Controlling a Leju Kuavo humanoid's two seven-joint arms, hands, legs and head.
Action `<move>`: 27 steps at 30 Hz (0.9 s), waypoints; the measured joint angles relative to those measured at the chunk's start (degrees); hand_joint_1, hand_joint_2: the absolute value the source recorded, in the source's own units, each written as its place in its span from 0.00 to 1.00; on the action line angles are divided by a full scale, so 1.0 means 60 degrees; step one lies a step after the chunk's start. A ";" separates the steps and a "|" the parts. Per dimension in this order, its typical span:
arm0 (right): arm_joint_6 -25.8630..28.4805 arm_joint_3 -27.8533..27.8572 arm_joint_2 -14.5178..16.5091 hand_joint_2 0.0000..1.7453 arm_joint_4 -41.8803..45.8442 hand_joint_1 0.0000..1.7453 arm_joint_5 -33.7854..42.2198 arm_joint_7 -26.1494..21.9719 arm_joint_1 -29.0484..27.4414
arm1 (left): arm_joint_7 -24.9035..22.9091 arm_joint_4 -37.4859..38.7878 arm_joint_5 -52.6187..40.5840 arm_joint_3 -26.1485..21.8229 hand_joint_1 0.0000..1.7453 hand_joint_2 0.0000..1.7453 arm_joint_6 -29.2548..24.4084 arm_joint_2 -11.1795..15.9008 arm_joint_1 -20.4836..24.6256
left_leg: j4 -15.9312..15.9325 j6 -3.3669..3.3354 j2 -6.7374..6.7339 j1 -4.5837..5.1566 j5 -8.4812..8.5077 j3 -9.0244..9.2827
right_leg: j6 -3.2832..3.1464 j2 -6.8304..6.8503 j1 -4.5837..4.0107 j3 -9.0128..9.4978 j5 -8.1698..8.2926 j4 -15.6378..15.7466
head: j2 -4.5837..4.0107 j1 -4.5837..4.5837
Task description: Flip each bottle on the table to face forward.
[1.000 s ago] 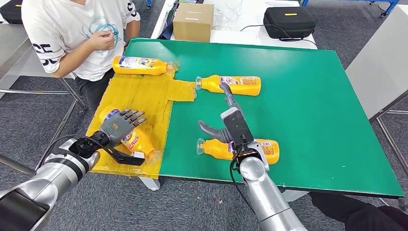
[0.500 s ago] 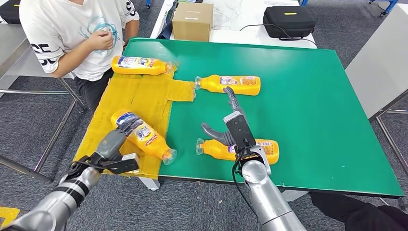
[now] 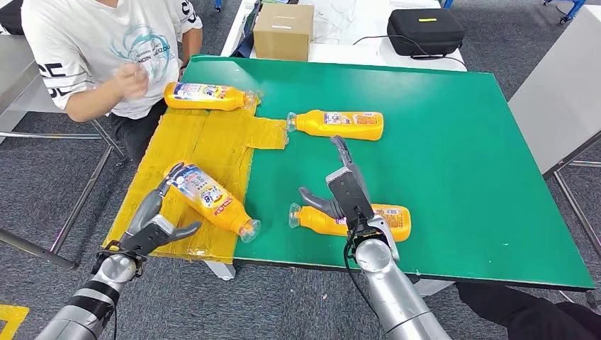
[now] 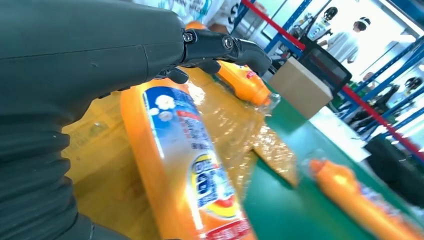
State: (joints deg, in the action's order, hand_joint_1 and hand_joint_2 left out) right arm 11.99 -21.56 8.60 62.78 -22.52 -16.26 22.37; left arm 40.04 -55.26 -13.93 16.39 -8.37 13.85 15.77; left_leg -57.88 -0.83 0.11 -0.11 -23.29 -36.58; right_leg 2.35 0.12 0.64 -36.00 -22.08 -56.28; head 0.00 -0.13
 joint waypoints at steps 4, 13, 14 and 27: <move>0.0145 -0.0015 -0.0128 1.00 -0.0256 0.00 -0.0860 0.0709 0.0005 | 0.0011 -0.0628 0.0730 -0.0832 0.00 1.00 0.1055 -0.0419 -0.0231 | 0.0000 -0.0001 0.0010 0.0001 -0.0001 -0.0006 | 0.0000 0.0006 0.0001 0.0000 0.0000 0.0001 | 0.0000 -0.0001; 0.0189 -0.0223 -0.0448 1.00 -0.0792 0.00 -0.2956 0.2265 -0.0074 | -0.0617 -0.1450 0.0878 -0.2446 0.00 1.00 0.2589 -0.1778 -0.0609 | 0.0000 -0.0002 0.0014 0.0002 -0.0002 -0.0008 | 0.0001 0.0014 0.0001 -0.0002 0.0000 0.0005 | 0.0000 -0.0001; 0.0185 -0.0236 -0.0500 1.00 -0.0865 0.00 -0.3184 0.2429 -0.0099 | -0.0795 -0.1510 0.0920 -0.2558 0.00 1.00 0.2679 -0.1966 -0.0633 | 0.0000 -0.0002 0.0014 0.0003 -0.0002 -0.0009 | 0.0002 0.0014 0.0001 -0.0002 0.0000 0.0005 | 0.0000 0.0000; 0.0005 -0.0240 -0.0906 1.00 -0.1365 0.00 -0.3959 0.2953 -0.0175 | -0.1453 -0.1657 0.1240 -0.2911 0.00 1.00 0.2980 -0.2965 -0.0624 | -0.0001 -0.0002 0.0012 0.0002 -0.0002 -0.0008 | 0.0003 0.0013 -0.0001 -0.0001 0.0001 0.0005 | 0.0000 0.0003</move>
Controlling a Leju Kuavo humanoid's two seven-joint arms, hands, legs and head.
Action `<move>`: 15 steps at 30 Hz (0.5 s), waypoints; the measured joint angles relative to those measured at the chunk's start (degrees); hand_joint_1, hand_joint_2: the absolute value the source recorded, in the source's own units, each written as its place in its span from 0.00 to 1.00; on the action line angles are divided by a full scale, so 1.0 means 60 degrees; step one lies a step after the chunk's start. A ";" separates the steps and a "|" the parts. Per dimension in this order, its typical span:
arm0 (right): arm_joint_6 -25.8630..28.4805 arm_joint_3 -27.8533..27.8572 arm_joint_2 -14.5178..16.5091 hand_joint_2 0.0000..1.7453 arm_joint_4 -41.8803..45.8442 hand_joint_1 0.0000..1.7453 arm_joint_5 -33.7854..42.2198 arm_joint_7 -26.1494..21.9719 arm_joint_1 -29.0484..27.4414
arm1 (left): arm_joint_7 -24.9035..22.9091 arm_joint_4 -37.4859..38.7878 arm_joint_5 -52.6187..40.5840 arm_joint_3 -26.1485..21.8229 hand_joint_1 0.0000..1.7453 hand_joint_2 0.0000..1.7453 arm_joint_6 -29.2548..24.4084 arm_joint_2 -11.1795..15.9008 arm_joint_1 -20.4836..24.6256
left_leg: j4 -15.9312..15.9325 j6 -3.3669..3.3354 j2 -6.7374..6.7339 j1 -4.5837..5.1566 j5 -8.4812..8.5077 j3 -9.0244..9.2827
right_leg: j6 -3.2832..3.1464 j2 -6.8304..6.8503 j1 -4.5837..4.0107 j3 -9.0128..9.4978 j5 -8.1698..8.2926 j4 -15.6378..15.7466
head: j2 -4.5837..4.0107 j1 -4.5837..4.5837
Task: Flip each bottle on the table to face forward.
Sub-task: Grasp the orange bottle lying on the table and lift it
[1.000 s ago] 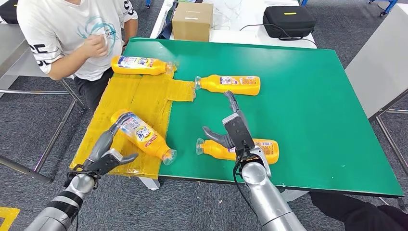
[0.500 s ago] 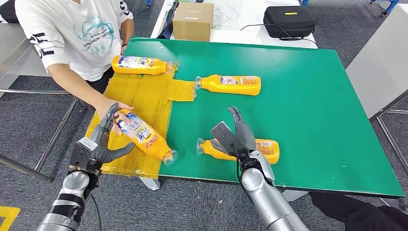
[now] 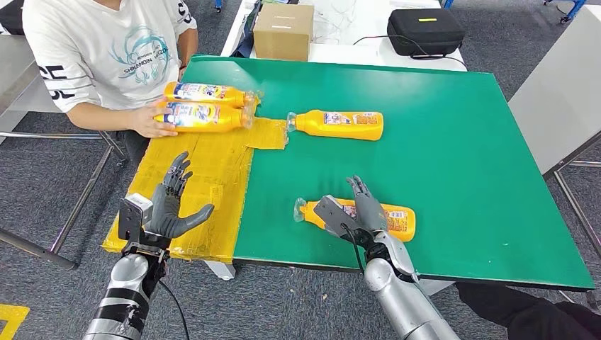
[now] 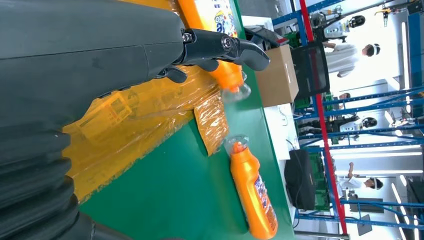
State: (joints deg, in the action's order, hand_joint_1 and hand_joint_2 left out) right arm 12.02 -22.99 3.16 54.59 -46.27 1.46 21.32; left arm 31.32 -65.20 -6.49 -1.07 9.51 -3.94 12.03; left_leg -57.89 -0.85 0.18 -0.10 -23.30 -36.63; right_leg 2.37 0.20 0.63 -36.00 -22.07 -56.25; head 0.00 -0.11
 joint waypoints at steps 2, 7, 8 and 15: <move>-0.0017 -0.0001 -0.0015 1.00 -0.0016 0.00 -0.0016 0.0015 0.0000 | -0.0004 0.0000 0.0003 -0.0007 0.00 1.00 0.0001 -0.0018 0.0000 | 0.0000 0.0000 0.0000 0.0000 0.0000 0.0000 | 0.0000 0.0000 0.0000 0.0000 0.0000 0.0000 | 0.0000 0.0000; -0.0664 -0.0115 -0.0255 1.00 -0.0369 0.00 -0.1073 0.0587 0.0231 | -0.0042 0.0000 0.0127 -0.0020 0.00 1.00 0.0156 -0.0128 0.0001 | 0.0000 -0.0001 0.0002 0.0002 0.0001 0.0001 | 0.0000 0.0001 0.0003 0.0004 0.0000 0.0000 | 0.0000 -0.0001; -0.0789 -0.0170 -0.0313 1.00 -0.0472 0.01 -0.1289 0.0685 0.0321 | -0.0041 0.0000 0.0138 -0.0017 0.00 1.00 0.0178 -0.0135 0.0001 | 0.0000 -0.0001 0.0002 0.0002 0.0001 0.0001 | 0.0001 0.0001 0.0003 0.0006 0.0000 0.0001 | 0.0000 -0.0001; -0.1890 -0.0544 -0.0714 1.00 -0.1287 1.00 -0.1804 0.0780 0.1156 | -0.0001 0.0026 0.0268 -0.0015 0.00 1.00 0.0471 -0.0137 0.0001 | -0.0001 -0.0004 0.0003 0.0003 0.0004 0.0008 | 0.0003 0.0002 0.0004 0.0014 0.0003 0.0002 | 0.0000 0.0000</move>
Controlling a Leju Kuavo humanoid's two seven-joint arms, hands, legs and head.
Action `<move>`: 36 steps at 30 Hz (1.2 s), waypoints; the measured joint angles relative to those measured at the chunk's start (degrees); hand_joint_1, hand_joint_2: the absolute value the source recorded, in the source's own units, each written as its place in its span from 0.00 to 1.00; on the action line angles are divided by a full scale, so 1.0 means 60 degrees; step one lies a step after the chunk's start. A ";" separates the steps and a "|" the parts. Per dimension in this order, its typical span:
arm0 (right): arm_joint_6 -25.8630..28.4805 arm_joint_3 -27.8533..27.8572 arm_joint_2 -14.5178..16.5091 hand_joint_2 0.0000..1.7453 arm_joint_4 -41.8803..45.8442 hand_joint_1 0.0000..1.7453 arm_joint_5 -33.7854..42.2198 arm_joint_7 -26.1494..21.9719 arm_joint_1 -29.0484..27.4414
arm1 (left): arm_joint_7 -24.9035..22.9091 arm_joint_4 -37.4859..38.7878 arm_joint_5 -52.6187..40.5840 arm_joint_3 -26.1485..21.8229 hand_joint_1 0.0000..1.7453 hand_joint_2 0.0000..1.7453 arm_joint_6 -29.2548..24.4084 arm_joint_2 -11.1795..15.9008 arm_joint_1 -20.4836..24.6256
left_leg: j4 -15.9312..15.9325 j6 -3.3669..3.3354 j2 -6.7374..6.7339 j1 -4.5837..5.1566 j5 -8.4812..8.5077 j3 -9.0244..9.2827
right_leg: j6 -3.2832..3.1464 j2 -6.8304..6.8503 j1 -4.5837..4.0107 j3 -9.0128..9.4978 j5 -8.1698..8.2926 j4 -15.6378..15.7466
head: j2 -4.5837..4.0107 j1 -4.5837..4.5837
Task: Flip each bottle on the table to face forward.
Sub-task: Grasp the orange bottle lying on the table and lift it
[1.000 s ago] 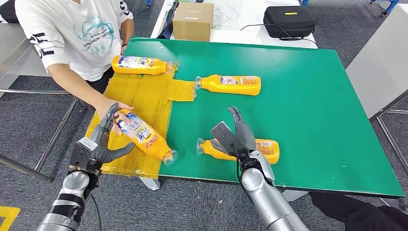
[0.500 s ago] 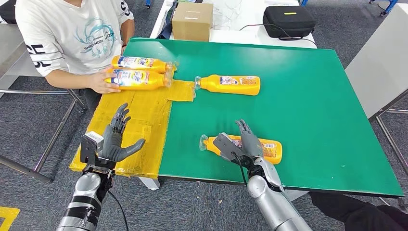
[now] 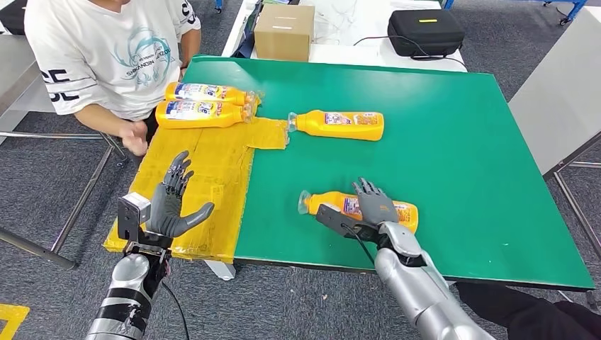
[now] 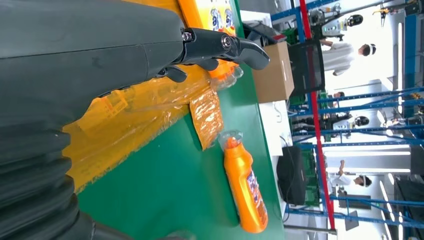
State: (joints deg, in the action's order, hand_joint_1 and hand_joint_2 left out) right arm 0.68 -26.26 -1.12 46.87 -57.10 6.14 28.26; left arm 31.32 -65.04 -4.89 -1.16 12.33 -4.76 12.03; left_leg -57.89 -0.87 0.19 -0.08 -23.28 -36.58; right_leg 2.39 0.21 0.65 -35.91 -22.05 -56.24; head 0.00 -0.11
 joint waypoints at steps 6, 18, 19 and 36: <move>-0.1044 -0.0359 -0.0328 1.00 -0.0763 1.00 0.0279 -0.0400 0.0873 | 0.0136 0.0188 0.0144 -0.0033 0.00 1.00 0.0347 0.0005 0.0045 | -0.0001 -0.0008 0.0001 0.0000 0.0007 0.0005 | 0.0002 0.0002 0.0000 0.0006 0.0002 -0.0001 | 0.0000 0.0001; -0.1731 -0.0773 -0.0440 1.00 -0.1753 1.00 0.1619 -0.1370 0.1700 | 0.0257 0.0805 0.0220 -0.0087 0.00 1.00 0.0549 0.0007 0.0405 | -0.0002 -0.0007 -0.0003 -0.0001 0.0005 0.0008 | 0.0002 0.0000 -0.0002 0.0005 0.0002 -0.0001 | 0.0000 0.0002; -0.1732 -0.0784 -0.0440 1.00 -0.1785 1.00 0.1628 -0.1371 0.1719 | 0.0258 0.0833 0.0221 -0.0087 0.00 1.00 0.0548 0.0007 0.0418 | -0.0002 -0.0007 -0.0003 -0.0001 0.0005 0.0008 | 0.0001 0.0000 -0.0002 0.0005 0.0002 -0.0001 | 0.0000 0.0003; 0.1934 -0.0446 0.1140 1.00 0.0066 1.00 0.3793 -0.2033 0.0190 | -0.0613 0.1139 0.0153 0.0590 0.00 1.00 -0.0374 -0.0182 0.0843 | -0.0001 -0.0005 -0.0013 -0.0010 0.0005 -0.0003 | -0.0004 -0.0014 -0.0009 -0.0016 -0.0001 -0.0007 | 0.0000 0.0002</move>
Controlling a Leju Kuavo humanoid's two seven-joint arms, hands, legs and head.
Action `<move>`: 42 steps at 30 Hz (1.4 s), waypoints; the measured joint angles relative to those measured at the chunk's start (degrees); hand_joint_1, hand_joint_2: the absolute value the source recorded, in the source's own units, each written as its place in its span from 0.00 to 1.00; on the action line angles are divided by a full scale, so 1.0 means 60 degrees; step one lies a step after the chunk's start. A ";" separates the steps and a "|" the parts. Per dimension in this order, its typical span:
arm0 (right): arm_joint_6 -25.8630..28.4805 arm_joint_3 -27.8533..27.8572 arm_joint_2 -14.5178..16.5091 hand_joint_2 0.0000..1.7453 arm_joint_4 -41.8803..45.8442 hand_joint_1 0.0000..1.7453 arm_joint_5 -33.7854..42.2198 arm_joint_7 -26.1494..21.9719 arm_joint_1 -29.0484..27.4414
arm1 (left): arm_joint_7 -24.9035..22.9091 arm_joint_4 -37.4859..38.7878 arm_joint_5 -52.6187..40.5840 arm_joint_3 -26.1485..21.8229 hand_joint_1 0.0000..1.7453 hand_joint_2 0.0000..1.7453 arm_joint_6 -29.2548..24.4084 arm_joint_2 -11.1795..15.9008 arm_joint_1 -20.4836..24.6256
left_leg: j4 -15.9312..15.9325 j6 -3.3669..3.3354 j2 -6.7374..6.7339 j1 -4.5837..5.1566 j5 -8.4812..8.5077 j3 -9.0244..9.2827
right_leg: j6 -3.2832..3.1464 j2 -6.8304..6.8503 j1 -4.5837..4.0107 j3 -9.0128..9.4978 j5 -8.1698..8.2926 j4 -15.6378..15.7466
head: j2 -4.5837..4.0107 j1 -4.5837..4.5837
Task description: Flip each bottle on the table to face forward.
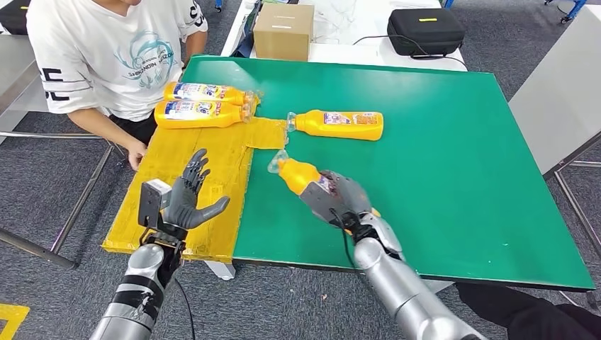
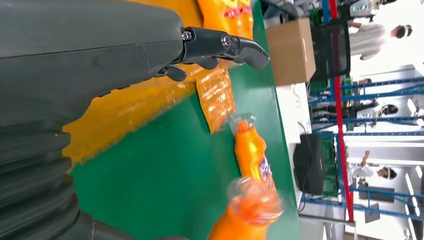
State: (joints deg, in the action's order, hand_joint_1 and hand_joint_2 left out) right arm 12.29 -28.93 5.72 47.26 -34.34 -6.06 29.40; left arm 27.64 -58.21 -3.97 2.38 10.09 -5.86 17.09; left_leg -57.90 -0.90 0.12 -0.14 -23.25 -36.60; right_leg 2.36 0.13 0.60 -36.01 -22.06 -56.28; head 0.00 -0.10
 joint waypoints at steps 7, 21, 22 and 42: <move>0.0350 0.0112 0.0420 1.00 0.0559 1.00 0.0108 -0.0258 -0.0260 | -0.0158 0.0178 0.0102 0.0320 0.00 1.00 -0.0094 -0.0060 0.0226 | 0.0000 -0.0002 0.0001 0.0010 0.0000 -0.0006 | 0.0003 0.0000 0.0010 0.0000 0.0002 0.0002 | 0.0000 -0.0002; 0.0674 -0.0120 0.1671 1.00 0.0296 1.00 0.0289 -0.0984 0.0089 | -0.0706 0.0350 0.1024 0.1032 0.00 1.00 -0.0013 -0.0442 0.0845 | 0.0000 -0.0001 0.0001 0.0006 0.0000 -0.0007 | 0.0002 0.0000 0.0005 -0.0002 0.0001 0.0000 | 0.0000 -0.0004; 0.0673 -0.0174 0.1747 1.00 0.0232 1.00 0.0277 -0.1021 0.0113 | -0.0726 0.0351 0.1077 0.1082 0.00 1.00 0.0020 -0.0459 0.0870 | 0.0000 -0.0001 0.0002 0.0006 0.0000 -0.0007 | 0.0002 0.0001 0.0006 -0.0002 0.0001 0.0000 | 0.0000 -0.0004; 0.0528 -0.1494 0.2373 1.00 -0.1147 1.00 -0.0255 -0.1242 0.0604 | -0.0996 0.0391 0.2417 0.1315 0.00 1.00 0.0818 -0.0466 0.0952 | 0.0000 -0.0001 0.0004 0.0007 0.0000 -0.0011 | 0.0002 0.0002 0.0007 -0.0003 0.0001 0.0001 | 0.0000 -0.0003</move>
State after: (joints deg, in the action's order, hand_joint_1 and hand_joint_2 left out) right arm 15.45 -37.89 19.96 40.38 -35.87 -13.51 33.02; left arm 21.66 -55.87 10.53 10.27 14.99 -8.66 22.81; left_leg -57.90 -0.90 0.14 -0.10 -23.25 -36.66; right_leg 2.37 0.14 0.64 -36.03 -22.05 -56.28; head 0.00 -0.11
